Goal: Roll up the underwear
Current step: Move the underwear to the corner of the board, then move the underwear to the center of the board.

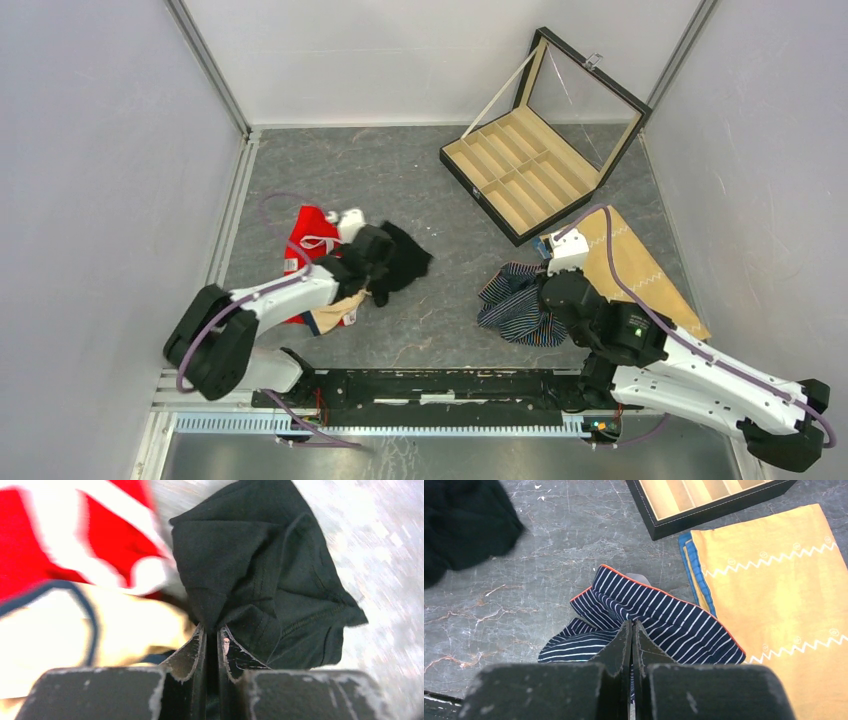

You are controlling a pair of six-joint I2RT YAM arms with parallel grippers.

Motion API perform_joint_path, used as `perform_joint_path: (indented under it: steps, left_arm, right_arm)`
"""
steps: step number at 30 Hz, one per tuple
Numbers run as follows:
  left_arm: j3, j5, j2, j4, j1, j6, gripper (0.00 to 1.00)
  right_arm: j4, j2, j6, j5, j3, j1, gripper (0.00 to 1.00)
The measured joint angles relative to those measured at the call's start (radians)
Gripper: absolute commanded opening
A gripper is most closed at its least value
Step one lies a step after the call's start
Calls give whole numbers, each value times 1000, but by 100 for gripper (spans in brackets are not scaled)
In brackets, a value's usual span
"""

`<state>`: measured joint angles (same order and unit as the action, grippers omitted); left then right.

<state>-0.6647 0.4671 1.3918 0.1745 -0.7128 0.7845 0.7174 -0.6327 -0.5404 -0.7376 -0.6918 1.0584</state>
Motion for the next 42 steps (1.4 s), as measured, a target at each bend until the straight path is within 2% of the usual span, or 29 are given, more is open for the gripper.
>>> perform_joint_path:
  steps: [4,9,11,15,19,22,29,33,34,38,42]
  left_arm:
    - [55,81,-109,83,180,55,4]
    - [63,200,-143,158,357,150,8]
    - [62,226,-143,172,450,175,18]
    - [40,245,-142,196,581,188,51]
    - [-12,175,-151,166,599,159,76]
    - [-13,82,-201,129,591,130,85]
    - [-6,-57,-379,98,526,93,97]
    - [-6,-97,-460,108,499,84,98]
    - [-6,-109,-480,112,494,80,98]
    - [1,-146,-539,127,490,66,98]
    - [27,-209,-559,131,486,46,98]
  right_arm:
    - [-28,-18,11,16,1,0,0]
    - [-73,-74,34,63,0,0,0]
    - [-83,-105,50,86,-5,0,0]
    - [-117,-146,87,127,-16,0,0]
    - [-184,-168,140,194,-40,0,0]
    - [-254,-211,184,266,-89,0,0]
    - [-397,-345,254,354,-294,0,0]
    - [-477,-332,250,349,-282,0,0]
    - [-489,-325,241,340,-258,0,1]
    - [-505,-296,150,295,-29,0,29]
    - [-414,-347,59,281,177,0,50]
